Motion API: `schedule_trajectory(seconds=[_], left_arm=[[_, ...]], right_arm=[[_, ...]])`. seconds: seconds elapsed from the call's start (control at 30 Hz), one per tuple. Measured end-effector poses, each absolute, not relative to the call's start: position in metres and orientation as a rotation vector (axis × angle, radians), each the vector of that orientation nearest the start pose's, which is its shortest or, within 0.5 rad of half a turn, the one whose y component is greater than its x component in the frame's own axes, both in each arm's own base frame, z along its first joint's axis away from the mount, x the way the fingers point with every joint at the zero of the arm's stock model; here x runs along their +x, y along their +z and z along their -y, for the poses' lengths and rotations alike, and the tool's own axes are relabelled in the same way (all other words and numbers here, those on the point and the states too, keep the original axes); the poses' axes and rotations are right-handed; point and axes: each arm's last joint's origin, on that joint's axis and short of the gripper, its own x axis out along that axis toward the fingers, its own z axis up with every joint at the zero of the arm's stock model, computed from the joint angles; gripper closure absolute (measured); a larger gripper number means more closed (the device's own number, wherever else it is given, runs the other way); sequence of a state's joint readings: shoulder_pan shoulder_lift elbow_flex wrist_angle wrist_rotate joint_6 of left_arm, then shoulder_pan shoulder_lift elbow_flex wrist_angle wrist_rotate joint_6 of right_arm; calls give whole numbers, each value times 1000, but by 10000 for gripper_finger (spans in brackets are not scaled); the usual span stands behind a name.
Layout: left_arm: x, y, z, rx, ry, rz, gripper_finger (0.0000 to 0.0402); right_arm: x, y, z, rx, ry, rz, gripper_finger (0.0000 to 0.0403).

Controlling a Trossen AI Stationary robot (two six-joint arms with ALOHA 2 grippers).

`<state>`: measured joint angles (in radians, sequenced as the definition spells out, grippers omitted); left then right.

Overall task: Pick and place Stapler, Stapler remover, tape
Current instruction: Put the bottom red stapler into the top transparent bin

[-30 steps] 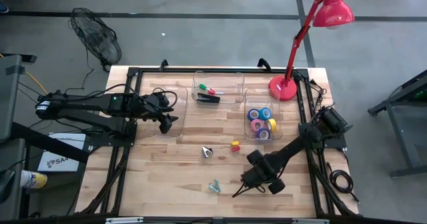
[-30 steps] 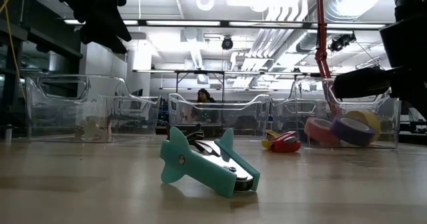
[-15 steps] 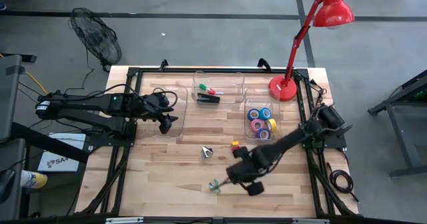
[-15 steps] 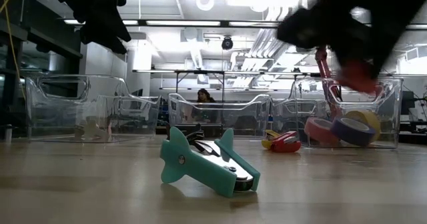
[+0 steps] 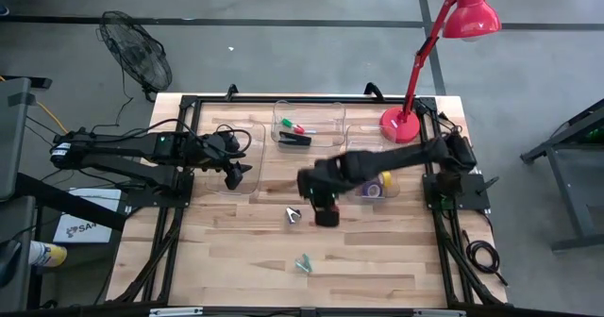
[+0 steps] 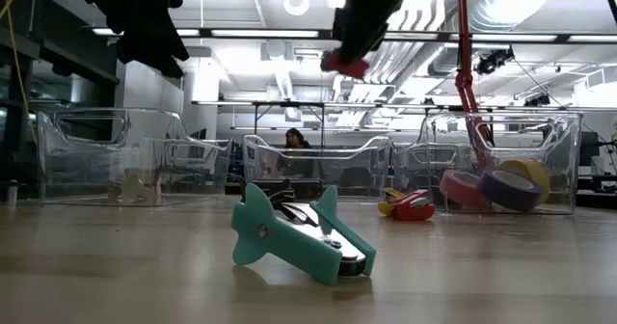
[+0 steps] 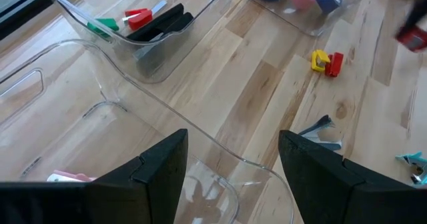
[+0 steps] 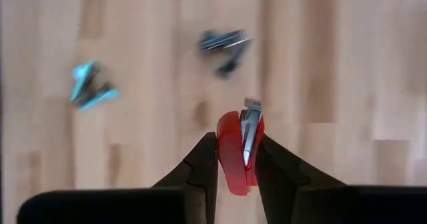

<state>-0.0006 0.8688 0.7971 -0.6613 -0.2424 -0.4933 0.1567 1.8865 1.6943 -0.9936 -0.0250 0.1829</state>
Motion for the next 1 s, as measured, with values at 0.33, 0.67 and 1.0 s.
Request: schedule_trajectory(seconds=[0.33, 0.67, 1.0], left_arm=[[169, 283, -7, -391, 409, -652, 172], [170, 284, -7, -386, 424, -639, 172], [169, 285, -11, -429, 566, -579, 172]], right_arm=[[392, 280, 26, 106, -73, -1152, 335], [379, 281, 114, 31, -225, -1133, 335], [364, 265, 176, 323, -403, -985, 328]])
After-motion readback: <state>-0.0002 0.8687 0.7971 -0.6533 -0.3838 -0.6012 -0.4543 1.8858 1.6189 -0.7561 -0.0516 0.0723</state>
